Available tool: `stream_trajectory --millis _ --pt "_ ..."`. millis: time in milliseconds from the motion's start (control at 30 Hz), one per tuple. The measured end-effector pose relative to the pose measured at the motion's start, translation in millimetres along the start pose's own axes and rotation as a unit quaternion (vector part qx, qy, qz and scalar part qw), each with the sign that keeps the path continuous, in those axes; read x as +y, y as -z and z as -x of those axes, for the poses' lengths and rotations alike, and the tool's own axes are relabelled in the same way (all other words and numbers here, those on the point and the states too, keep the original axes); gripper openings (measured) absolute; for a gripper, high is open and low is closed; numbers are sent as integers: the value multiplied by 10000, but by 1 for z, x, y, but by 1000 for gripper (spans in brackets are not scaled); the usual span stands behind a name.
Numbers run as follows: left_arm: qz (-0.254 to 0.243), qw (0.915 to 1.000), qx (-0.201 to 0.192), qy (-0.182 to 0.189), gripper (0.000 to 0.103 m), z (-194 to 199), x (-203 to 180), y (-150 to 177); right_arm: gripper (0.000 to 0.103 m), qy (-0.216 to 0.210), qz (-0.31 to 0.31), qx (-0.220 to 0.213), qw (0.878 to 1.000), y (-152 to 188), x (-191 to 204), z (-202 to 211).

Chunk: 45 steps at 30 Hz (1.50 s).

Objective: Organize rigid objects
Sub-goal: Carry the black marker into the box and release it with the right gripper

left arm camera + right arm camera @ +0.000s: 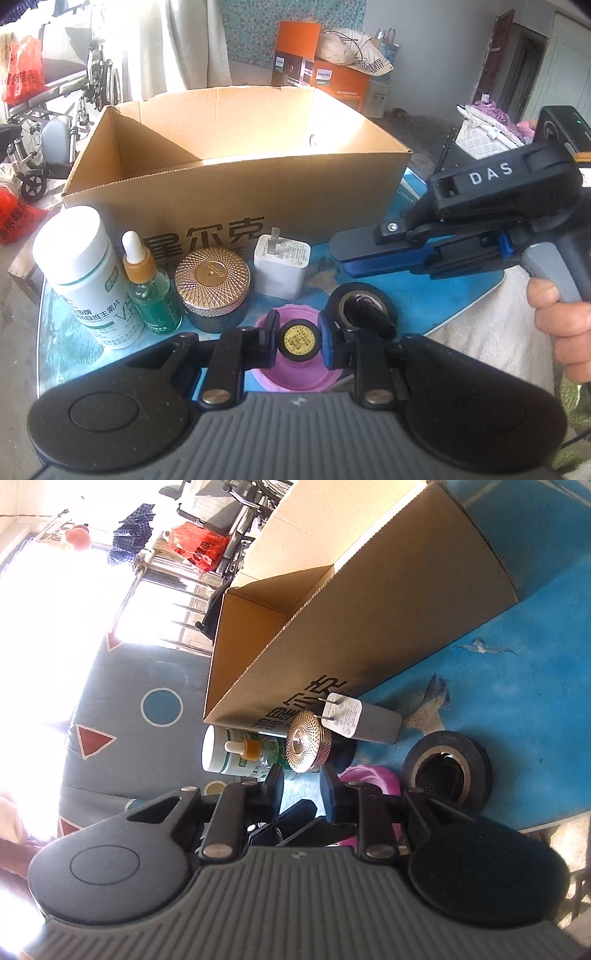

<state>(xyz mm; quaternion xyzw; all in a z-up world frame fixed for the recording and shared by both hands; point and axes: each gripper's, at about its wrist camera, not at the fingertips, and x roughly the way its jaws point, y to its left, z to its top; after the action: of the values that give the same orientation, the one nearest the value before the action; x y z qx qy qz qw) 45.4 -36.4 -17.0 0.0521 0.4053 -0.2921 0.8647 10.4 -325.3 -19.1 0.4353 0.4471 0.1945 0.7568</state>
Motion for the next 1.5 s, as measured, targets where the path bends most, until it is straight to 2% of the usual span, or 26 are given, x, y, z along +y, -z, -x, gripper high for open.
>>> stream_trajectory --millis 67,133,267,433,500,567,633,700,767,867,967,1033,1067,1167,1233,1333,1367,1500 --pt "111 9999 29 63 23 -2 7 -2 21 284 600 -280 9974 3 4 13" --pt "182 9998 54 113 23 -2 11 -4 21 515 1193 -385 9908 10 8 21" --pt "240 9995 76 168 23 -4 18 -10 22 816 2388 -133 9675 35 14 22" --pt "229 9996 34 166 23 0 20 -19 23 1220 3681 -25 9218 67 35 -2" --pt "179 9997 -11 177 23 6 18 -23 24 1267 3931 -71 9107 70 43 -6" --pt "160 9997 -30 194 23 12 16 -28 29 1287 4292 -241 8937 73 56 -5" --pt "146 9995 -80 250 23 19 16 -33 42 1278 4655 -389 8749 76 68 -2" --pt "114 9994 -159 296 23 28 16 -40 45 1243 5032 -519 8536 80 78 1" --pt "56 9992 -238 316 23 37 15 -49 45 1264 5425 -614 8282 83 89 2" --pt "-43 9986 -374 369 23 49 16 -65 44 1292 5842 -771 7975 83 102 3" --pt "-53 9983 -453 370 23 54 20 -84 41 1265 6055 -959 7798 74 116 3" --pt "-40 9981 -528 307 23 56 25 -95 34 1240 6093 -1082 7757 63 126 3" --pt "-7 9980 -561 293 23 55 31 -103 34 1242 6085 -1130 7756 56 132 1" --pt "193 9977 -568 306 23 49 47 -123 33 1163 5997 -1160 7832 29 144 -6" --pt "401 9974 -525 304 23 41 61 -137 28 1176 5906 -1092 7908 9 151 -16" --pt "596 9970 -452 201 23 25 79 -157 24 1069 5542 -804 8216 -30 159 -35" --pt "669 9968 -403 149 23 17 86 -164 24 1016 5363 -652 8353 -49 163 -50" --pt "872 9954 -380 -131 23 -8 108 -184 22 951 4832 -202 8701 -99 166 -83"
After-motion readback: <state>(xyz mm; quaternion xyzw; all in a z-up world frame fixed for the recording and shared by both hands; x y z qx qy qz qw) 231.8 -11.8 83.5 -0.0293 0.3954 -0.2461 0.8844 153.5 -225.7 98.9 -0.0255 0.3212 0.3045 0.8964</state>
